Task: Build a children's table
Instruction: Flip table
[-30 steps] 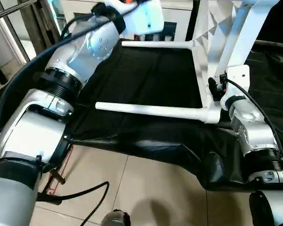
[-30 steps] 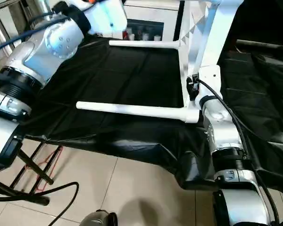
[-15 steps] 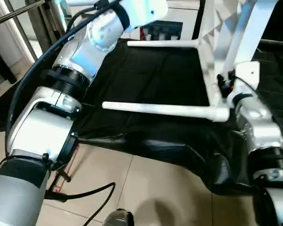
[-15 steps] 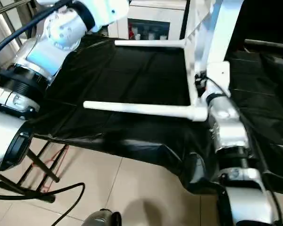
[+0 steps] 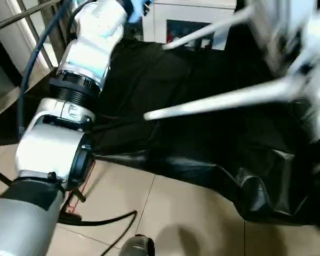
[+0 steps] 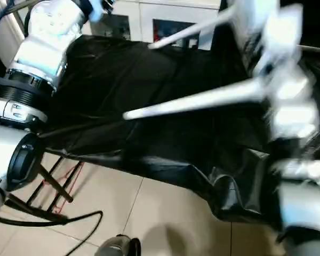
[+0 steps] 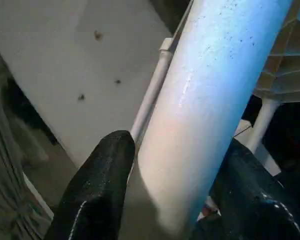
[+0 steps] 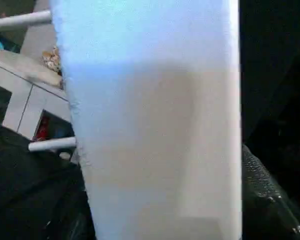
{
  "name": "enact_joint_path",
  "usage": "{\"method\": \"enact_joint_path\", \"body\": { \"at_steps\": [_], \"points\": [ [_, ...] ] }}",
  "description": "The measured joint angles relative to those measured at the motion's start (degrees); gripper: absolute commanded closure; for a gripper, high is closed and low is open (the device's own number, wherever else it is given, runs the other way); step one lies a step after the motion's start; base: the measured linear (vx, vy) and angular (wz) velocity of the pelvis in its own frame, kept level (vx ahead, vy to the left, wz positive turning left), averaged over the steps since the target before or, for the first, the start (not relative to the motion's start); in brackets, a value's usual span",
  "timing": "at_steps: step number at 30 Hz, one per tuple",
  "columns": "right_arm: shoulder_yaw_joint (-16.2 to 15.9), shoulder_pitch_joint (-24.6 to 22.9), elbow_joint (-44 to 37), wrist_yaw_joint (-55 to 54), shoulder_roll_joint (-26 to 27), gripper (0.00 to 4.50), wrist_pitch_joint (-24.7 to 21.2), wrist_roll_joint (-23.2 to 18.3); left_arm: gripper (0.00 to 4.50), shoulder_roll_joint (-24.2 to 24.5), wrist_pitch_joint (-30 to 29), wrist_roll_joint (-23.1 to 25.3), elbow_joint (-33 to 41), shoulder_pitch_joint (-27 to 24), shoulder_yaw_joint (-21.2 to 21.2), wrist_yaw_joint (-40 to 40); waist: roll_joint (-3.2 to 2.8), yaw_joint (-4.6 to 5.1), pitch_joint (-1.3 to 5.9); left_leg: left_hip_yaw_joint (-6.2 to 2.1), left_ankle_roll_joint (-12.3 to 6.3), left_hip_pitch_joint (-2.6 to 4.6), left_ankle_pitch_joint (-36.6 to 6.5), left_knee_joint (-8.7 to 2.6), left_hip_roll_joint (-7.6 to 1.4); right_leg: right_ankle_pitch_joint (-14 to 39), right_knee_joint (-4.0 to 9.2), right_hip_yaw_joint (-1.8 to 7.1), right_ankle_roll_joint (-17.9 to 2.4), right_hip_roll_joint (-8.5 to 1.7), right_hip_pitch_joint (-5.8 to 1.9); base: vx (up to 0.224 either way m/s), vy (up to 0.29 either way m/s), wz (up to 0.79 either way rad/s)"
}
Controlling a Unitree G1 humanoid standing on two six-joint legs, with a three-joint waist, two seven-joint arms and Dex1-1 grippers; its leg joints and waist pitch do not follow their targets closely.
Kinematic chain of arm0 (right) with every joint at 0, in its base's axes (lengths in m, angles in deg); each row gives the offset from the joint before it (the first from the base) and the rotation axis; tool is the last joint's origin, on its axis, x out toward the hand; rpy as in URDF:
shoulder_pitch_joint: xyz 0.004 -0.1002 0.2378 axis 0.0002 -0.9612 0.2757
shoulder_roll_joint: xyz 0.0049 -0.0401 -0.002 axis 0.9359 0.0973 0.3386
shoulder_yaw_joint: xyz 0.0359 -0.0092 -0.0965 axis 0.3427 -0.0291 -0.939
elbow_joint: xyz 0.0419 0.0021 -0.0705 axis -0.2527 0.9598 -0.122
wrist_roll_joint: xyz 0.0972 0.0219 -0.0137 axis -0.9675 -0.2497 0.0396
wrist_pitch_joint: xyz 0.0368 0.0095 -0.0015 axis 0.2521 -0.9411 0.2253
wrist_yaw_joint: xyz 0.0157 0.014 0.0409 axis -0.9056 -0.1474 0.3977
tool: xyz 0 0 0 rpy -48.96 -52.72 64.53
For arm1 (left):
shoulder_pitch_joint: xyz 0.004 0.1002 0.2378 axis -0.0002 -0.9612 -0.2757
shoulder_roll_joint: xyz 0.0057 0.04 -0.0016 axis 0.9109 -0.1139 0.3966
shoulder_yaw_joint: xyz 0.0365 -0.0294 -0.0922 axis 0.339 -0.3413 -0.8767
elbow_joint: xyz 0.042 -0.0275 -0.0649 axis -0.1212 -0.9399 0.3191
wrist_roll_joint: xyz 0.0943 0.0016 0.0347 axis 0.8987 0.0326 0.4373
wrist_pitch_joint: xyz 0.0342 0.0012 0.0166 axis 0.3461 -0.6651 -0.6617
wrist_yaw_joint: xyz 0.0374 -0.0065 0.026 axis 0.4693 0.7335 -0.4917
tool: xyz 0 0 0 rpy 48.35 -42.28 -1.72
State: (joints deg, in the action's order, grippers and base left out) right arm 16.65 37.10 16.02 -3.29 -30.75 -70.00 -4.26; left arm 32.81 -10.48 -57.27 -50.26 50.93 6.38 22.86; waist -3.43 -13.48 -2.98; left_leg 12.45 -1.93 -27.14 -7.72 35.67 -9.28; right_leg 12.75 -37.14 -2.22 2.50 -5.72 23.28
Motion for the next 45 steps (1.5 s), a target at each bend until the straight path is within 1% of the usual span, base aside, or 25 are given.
{"method": "enact_joint_path", "body": {
  "at_steps": [4, 6, 8, 9, 11, 12, 14, 15, 16, 18, 19, 21, 23, 25, 26, 27, 28, 30, 31, 34, 37, 40, 41, 43, 45],
  "points": [
    [-1.9, 5.3, 4.3, 3.6, -1.3, 2.34, 1.6, 0.9, 2.29, -1.0, -4.3, -0.6, 8.9, -5.0, -2.1, -1.8, 0.60, 0.56, -0.36, 0.04, -0.14, -0.05, 0.0, 0.01, -0.01, 0.0, 0.01, -0.05, 0.0, -0.05, 0.03, 0.000, 0.000, 0.00],
    [-2.0, 6.1, 5.0, 4.3, -1.3, 1.82, 2.7, 1.1, 2.29, -1.0, -5.1, -0.6, 10.7, -6.1, -2.8, -1.9, 0.84, 0.56, -0.40, 0.05, -0.19, -0.06, 0.0, 0.03, -0.01, 0.0, 0.02, -0.05, 0.0, -0.05, 0.02, 0.000, 0.000, 0.00],
    [-0.8, 7.6, 6.1, 3.5, -0.3, 1.65, 3.7, 0.6, 2.29, -1.2, -6.0, -1.4, 11.8, -6.8, -3.4, -2.5, 0.86, 0.52, -0.40, 0.11, -0.25, -0.06, 0.0, 0.07, 0.01, 0.0, 0.02, -0.03, 0.0, -0.10, 0.02, 0.000, 0.000, 0.00],
    [-0.7, 7.8, 6.1, 3.4, -0.3, 1.65, 3.9, 0.6, 2.29, -1.3, -6.3, -2.0, 11.9, -7.0, -3.5, -2.6, 0.97, 0.42, -0.39, 0.14, -0.26, -0.05, 0.0, 0.07, 0.01, 0.0, 0.02, -0.05, 0.0, -0.14, 0.00, 0.000, 0.000, 0.00],
    [0.0, 8.0, 6.3, 3.5, 0.5, 1.38, 4.8, 0.2, 2.29, -1.4, -7.0, -2.5, 12.6, -7.5, -3.9, -2.6, 1.36, 0.38, -0.42, 0.15, -0.25, -0.05, 0.0, 0.07, 0.01, 0.0, 0.02, -0.07, 0.0, -0.15, -0.01, 0.000, 0.000, 0.00],
    [0.6, 8.1, 6.4, 3.6, 0.7, 1.27, 4.9, -0.2, 2.29, -1.4, -7.5, -2.5, 13.1, -7.9, -4.1, -2.6, 1.42, 0.42, -0.41, 0.17, -0.26, -0.05, 0.0, 0.09, 0.02, 0.0, 0.02, -0.05, 0.0, -0.16, -0.02, 0.000, 0.000, 0.00],
    [1.6, 8.8, 7.0, 4.5, 1.5, 1.10, 5.0, -2.2, 2.29, -1.5, -9.0, -2.6, 14.6, -8.4, -4.5, -2.6, 1.52, 0.53, -0.47, 0.25, -0.29, -0.05, 0.0, 0.11, 0.07, -0.1, 0.02, -0.05, -0.1, -0.27, -0.04, 0.000, 0.000, 0.00],
    [2.6, 9.2, 7.0, 5.0, 2.1, 1.10, 5.6, -3.6, 2.29, -1.7, -9.6, -2.6, 15.0, -8.5, -4.8, -2.6, 1.52, 0.59, -0.47, 0.29, -0.31, -0.05, 0.0, 0.11, 0.12, -0.1, 0.02, -0.06, -0.1, -0.37, -0.03, 0.000, 0.000, 0.00],
    [3.0, 9.4, 7.0, 5.5, 2.2, 0.90, 6.4, -4.3, 2.29, -1.9, -10.3, -2.8, 15.7, -8.9, -5.2, -2.7, 1.56, 0.61, -0.48, 0.31, -0.32, -0.04, 0.0, 0.10, 0.17, -0.1, 0.02, -0.10, -0.1, -0.45, -0.05, 0.000, 0.000, 0.00],
    [3.7, 9.2, 6.5, 7.0, 2.6, 0.81, 7.9, -5.4, 2.29, -2.1, -11.0, -3.3, 16.6, -9.6, -5.4, -3.0, 1.74, 0.65, -0.60, 0.31, -0.33, -0.04, 0.0, 0.10, 0.20, -0.1, 0.02, -0.11, -0.1, -0.49, -0.06, 0.000, 0.000, 0.00],
    [3.9, 8.6, 5.7, 7.8, 3.0, 0.73, 9.0, -6.1, 2.29, -2.1, -11.2, -3.3, 16.8, -9.6, -5.6, -3.1, 1.91, 0.62, -0.70, 0.30, -0.33, -0.05, 0.0, 0.10, 0.20, -0.2, 0.02, -0.15, -0.1, -0.49, -0.06, 0.000, 0.000, 0.00],
    [5.1, 6.7, 2.9, 9.4, 3.7, 0.50, 10.3, -7.6, 2.29, -2.1, -11.4, -3.4, 16.9, -9.6, -5.7, -3.1, 1.99, 0.52, -0.75, 0.30, -0.39, -0.07, 0.0, 0.10, 0.22, -0.2, 0.05, -0.18, -0.1, -0.52, -0.09, 0.000, 0.000, 0.00],
    [6.3, 4.4, -0.6, 11.8, 4.7, 0.44, 11.8, -10.4, 2.29, -1.8, -11.6, -3.4, 17.0, -9.6, -6.2, -3.1, 2.00, 0.55, -0.77, 0.34, -0.64, -0.13, 0.1, 0.10, 0.29, -0.2, 0.05, -0.17, 0.0, -0.60, -0.06, 0.000, 0.000, 0.00],
    [6.9, 2.2, -4.1, 13.8, 5.1, 0.13, 12.8, -12.5, 2.29, -1.7, -11.9, -3.4, 17.0, -9.7, -6.6, -3.2, 2.00, 0.58, -0.77, 0.35, -0.74, -0.25, 0.1, 0.10, 0.29, -0.2, 0.05, -0.21, 0.0, -0.61, 0.02, 0.000, 0.000, 0.00],
    [7.0, 1.2, -5.6, 14.7, 5.3, 0.13, 13.2, -13.5, 2.29, -1.7, -12.0, -3.4, 17.0, -9.7, -6.9, -3.2, 2.01, 0.60, -0.77, 0.35, -0.76, -0.26, 0.1, 0.10, 0.29, -0.2, 0.05, -0.20, 0.0, -0.61, 0.03, 0.000, 0.000, 0.00],
    [7.2, 0.7, -6.9, 15.5, 6.0, 0.02, 13.5, -15.0, 2.29, -1.6, -12.3, -3.4, 17.0, -9.7, -7.1, -3.3, 2.00, 0.67, -0.77, 0.37, -0.77, -0.28, 0.1, 0.11, 0.29, -0.2, 0.04, -0.19, 0.0, -0.62, 0.06, 0.000, 0.000, 0.00],
    [7.2, 0.1, -9.6, 16.9, 7.0, 0.01, 14.1, -17.0, 2.29, -1.7, -12.7, -3.4, 17.0, -9.7, -7.2, -3.3, 1.99, 0.73, -0.77, 0.37, -0.77, -0.30, 0.1, 0.11, 0.29, -0.3, 0.03, -0.18, 0.1, -0.63, 0.10, 0.000, 0.000, 0.00],
    [6.7, 0.1, -13.2, 18.7, 8.5, 0.00, 15.1, -18.5, 2.29, -2.3, -13.1, -3.4, 17.1, -9.7, -6.9, -3.5, 1.96, 0.75, -0.75, 0.36, -0.76, -0.25, 0.1, 0.10, 0.28, -0.3, 0.01, -0.19, 0.1, -0.63, 0.09, 0.000, 0.000, 0.00],
    [5.7, -0.2, -15.0, 19.7, 9.0, 0.00, 15.2, -19.2, 2.29, -3.0, -13.3, -3.5, 17.1, -9.7, -6.6, -3.6, 1.96, 0.69, -0.74, 0.35, -0.75, -0.23, 0.1, 0.10, 0.28, -0.3, 0.01, -0.21, 0.1, -0.63, 0.06, 0.000, 0.000, 0.00],
    [4.1, -1.9, -15.8, 20.5, 10.4, 0.00, 15.0, -19.0, 2.29, -4.1, -13.9, -4.5, 17.1, -9.7, -5.8, -3.7, 1.96, 0.47, -0.75, 0.38, -0.76, -0.30, 0.2, 0.11, 0.31, -0.5, 0.06, -0.24, -0.1, -0.69, 0.05, 0.000, 0.000, 0.00],
    [4.1, -2.3, -15.1, 20.5, 9.7, 0.00, 14.8, -17.9, 2.29, -4.0, -14.1, -4.5, 17.1, -9.7, -5.8, -3.7, 1.96, 0.71, -0.75, 0.42, -0.76, -0.32, 0.2, 0.12, 0.35, -0.7, 0.14, -0.19, -0.1, -0.72, 0.07, 0.000, 0.000, 0.00],
    [4.1, -2.8, -15.4, 21.2, 9.2, 0.00, 13.8, -18.1, 2.30, -4.0, -14.3, -4.5, 17.0, -9.7, -5.8, -3.7, 1.96, 0.84, -0.76, 0.41, -0.75, -0.30, 0.2, 0.10, 0.35, -0.8, 0.14, -0.20, -0.1, -0.73, 0.09, 0.000, 0.000, 0.00],
    [3.7, -4.0, -17.0, 22.5, 8.9, 0.00, 12.7, -18.6, 2.30, -4.0, -14.4, -4.5, 17.0, -9.7, -5.7, -3.7, 1.98, 0.79, -0.75, 0.41, -0.74, -0.27, 0.2, 0.06, 0.35, -0.8, 0.15, -0.22, -0.1, -0.73, 0.05, 0.000, 0.000, 0.00],
    [1.5, -8.4, -20.5, 25.1, 8.8, 0.00, 10.0, -19.5, 2.30, -3.8, -14.4, -4.5, 17.0, -9.7, -5.8, -3.7, 2.00, 0.81, -0.74, 0.39, -0.73, -0.24, 0.2, 0.05, 0.33, -0.8, 0.14, -0.21, 0.0, -0.72, 0.06, 0.000, 0.000, 0.00],
    [0.1, -11.7, -20.8, 24.9, 10.5, 0.00, 8.0, -19.5, 2.30, -3.6, -14.4, -4.5, 17.0, -9.7, -5.7, -3.7, 1.99, 0.93, -0.75, 0.39, -0.72, -0.26, 0.2, 0.05, 0.33, -0.8, 0.12, -0.22, 0.0, -0.72, 0.09, 0.000, 0.000, 0.00]
  ]
}}
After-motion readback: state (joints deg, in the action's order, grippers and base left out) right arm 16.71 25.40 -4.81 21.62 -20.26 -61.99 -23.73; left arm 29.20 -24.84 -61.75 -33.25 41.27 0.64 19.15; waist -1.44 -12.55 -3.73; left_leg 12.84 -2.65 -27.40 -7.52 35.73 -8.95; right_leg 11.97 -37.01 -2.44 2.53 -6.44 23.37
